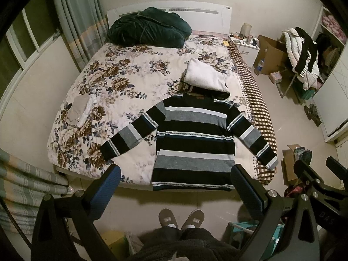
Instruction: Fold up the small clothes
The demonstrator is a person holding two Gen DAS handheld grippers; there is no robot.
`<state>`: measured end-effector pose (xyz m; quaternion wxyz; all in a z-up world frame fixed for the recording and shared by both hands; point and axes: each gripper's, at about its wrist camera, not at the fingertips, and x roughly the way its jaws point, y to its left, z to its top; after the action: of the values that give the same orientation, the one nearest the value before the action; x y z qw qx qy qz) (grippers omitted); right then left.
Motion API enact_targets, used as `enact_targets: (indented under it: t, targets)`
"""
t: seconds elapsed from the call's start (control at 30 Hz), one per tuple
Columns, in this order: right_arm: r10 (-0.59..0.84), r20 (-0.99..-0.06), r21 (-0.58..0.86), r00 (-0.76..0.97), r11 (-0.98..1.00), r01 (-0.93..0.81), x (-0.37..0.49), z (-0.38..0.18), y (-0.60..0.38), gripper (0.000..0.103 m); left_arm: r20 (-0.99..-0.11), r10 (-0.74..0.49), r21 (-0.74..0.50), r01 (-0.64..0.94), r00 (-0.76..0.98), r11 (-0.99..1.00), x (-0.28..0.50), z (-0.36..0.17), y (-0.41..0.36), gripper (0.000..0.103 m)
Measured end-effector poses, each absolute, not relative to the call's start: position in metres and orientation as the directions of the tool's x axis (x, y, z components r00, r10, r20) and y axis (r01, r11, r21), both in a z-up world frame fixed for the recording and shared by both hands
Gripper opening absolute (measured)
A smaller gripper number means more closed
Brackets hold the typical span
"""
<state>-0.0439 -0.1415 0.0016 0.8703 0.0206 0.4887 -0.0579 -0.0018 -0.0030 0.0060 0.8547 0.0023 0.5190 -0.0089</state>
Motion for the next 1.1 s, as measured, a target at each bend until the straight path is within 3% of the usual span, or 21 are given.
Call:
enact_targets:
  t: [1.1]
  targets:
    - [-0.070, -0.850, -0.010, 0.522, 0.993, 0.116, -0.039, 0.007, -0.136, 0.103, -0.878, -0.005, 0.001, 0.012, 0.478, 1.000, 0.006, 0.014, 0.002, 0.103]
